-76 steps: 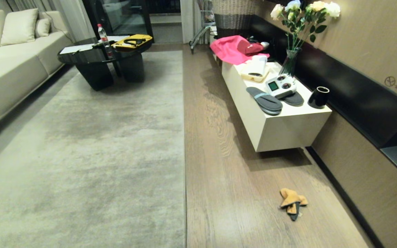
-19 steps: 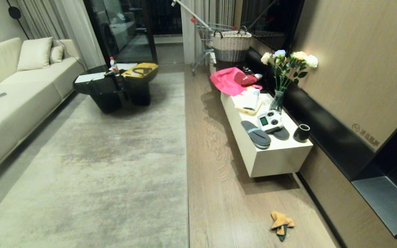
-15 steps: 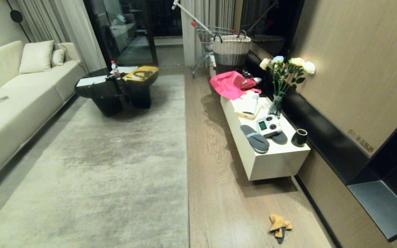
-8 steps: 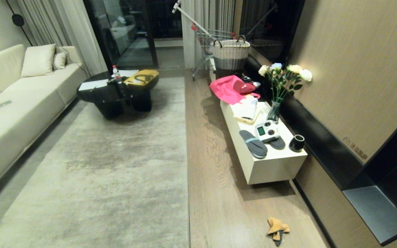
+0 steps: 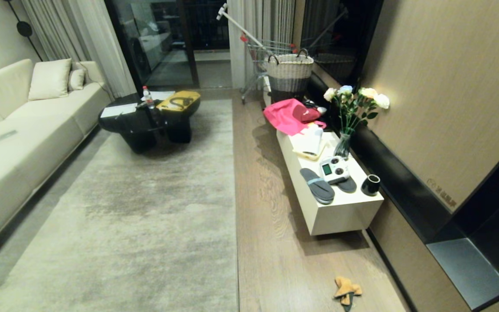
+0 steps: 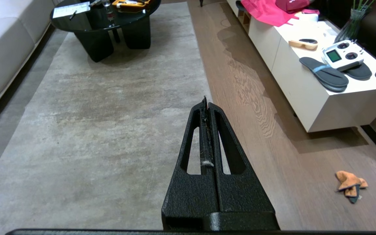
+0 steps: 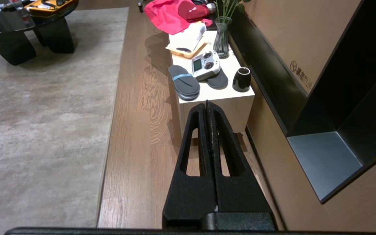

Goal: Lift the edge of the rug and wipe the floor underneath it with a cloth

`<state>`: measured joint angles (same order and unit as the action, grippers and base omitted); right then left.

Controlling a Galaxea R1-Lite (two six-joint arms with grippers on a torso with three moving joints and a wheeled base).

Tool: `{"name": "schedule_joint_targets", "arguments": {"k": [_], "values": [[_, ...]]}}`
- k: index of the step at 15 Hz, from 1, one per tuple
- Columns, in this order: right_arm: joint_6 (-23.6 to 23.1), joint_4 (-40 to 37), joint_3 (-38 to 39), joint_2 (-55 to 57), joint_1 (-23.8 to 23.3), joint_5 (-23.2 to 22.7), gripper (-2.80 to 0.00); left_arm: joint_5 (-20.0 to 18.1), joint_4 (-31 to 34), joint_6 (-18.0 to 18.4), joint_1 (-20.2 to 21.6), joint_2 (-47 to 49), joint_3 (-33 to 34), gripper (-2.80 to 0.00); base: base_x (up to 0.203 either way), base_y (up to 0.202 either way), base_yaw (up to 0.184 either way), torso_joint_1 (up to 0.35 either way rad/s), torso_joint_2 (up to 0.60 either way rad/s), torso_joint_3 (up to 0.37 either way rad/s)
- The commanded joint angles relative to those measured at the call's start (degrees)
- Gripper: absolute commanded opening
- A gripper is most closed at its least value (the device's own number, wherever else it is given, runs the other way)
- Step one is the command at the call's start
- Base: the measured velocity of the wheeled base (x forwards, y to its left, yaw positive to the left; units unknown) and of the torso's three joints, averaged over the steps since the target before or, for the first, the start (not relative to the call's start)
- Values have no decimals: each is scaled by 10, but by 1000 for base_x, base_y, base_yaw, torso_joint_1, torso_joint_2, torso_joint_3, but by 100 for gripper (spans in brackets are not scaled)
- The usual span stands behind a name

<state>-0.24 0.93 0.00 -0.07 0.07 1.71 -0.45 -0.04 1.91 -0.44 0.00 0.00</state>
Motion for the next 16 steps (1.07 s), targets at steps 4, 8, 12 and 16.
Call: {"name": "schedule_joint_targets", "arguments": {"k": [4,8,12,16], "values": [[1,1,0,1,0,0,-280,0,0,0,0,0,0,-280,0,0,0,109,-249,-140],[1,1,0,1,0,0,-280,0,0,0,0,0,0,-280,0,0,0,0,0,0],[1,0,0,1,0,0,-280,0,0,0,0,0,0,-280,0,0,0,0,0,0],[1,1,0,1,0,0,-280,0,0,0,0,0,0,-280,0,0,0,0,0,0]]}}
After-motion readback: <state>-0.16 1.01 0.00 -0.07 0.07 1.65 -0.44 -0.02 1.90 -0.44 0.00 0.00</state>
